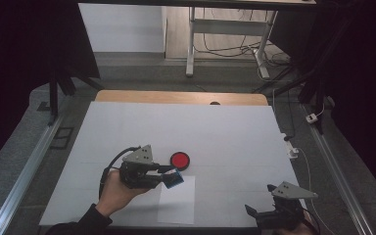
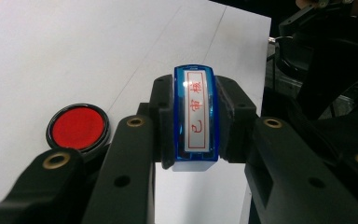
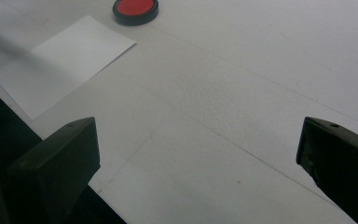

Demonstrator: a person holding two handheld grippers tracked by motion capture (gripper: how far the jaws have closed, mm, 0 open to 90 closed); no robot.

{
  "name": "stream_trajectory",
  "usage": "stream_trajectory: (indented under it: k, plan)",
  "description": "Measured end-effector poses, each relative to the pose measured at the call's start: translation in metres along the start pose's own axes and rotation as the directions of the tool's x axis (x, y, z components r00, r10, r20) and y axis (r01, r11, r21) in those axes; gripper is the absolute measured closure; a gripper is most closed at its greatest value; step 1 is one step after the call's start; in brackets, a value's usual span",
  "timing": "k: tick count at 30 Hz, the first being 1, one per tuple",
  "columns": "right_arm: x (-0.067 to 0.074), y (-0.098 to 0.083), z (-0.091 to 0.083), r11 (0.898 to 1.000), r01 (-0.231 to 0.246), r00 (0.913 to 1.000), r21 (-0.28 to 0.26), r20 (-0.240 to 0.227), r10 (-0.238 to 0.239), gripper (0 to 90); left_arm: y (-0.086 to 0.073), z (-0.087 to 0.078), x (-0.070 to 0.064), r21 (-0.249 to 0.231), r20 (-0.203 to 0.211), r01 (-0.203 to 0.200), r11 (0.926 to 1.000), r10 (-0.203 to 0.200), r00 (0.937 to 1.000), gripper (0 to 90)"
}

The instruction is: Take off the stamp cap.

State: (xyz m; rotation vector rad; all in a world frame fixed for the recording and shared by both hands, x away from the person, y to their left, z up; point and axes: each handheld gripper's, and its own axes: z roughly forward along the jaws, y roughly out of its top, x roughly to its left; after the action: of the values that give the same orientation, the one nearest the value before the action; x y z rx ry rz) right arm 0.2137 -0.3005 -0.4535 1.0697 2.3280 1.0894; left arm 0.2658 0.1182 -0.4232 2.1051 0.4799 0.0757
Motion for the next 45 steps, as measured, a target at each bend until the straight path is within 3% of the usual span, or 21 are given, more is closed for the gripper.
stream_trajectory:
  k: [7, 14, 20, 26, 32, 36, 45]
  plan:
    - [0.001, 0.002, -0.001, 0.999, -0.016, 0.9995, -0.034, -0.029, 0.015, 0.0, -0.001, 0.001, 0.002, -0.001, 0.004, 0.002, 1.0000, -0.002, 1.0000, 70.0]
    - [0.013, 0.007, 0.004, 0.998, 0.059, 0.9968, -0.037, -0.052, -0.061, 0.0, 0.000, 0.002, 0.001, 0.005, 0.012, -0.003, 1.0000, 0.003, 0.9999, 70.0]
    - [0.022, 0.013, 0.010, 0.994, 0.100, 0.9897, -0.043, -0.098, -0.104, 0.0, -0.001, 0.003, 0.002, 0.004, 0.004, -0.008, 1.0000, 0.008, 1.0000, 70.0]
    - [0.030, 0.020, 0.024, 0.989, 0.136, 0.9701, -0.056, -0.195, -0.144, 0.0, 0.000, 0.003, 0.001, 0.008, -0.004, -0.016, 0.9998, 0.016, 0.9999, 70.0]
    - [0.038, 0.027, 0.034, 0.988, 0.119, 0.9431, -0.094, -0.301, -0.142, 0.0, -0.003, 0.002, -0.002, 0.007, -0.016, -0.035, 0.9994, 0.035, 0.9993, 70.0]
    - [0.043, 0.034, 0.042, 0.989, 0.130, 0.9328, -0.064, -0.331, -0.144, 0.0, -0.005, 0.001, -0.002, 0.001, -0.010, -0.026, 0.9997, 0.026, 0.9996, 70.0]
    - [0.052, 0.044, 0.056, 0.984, 0.176, 0.9213, -0.041, -0.345, -0.179, 1.4, -0.006, 0.002, 0.000, -0.009, 0.002, -0.029, 0.9995, 0.029, 0.9996, 70.0]
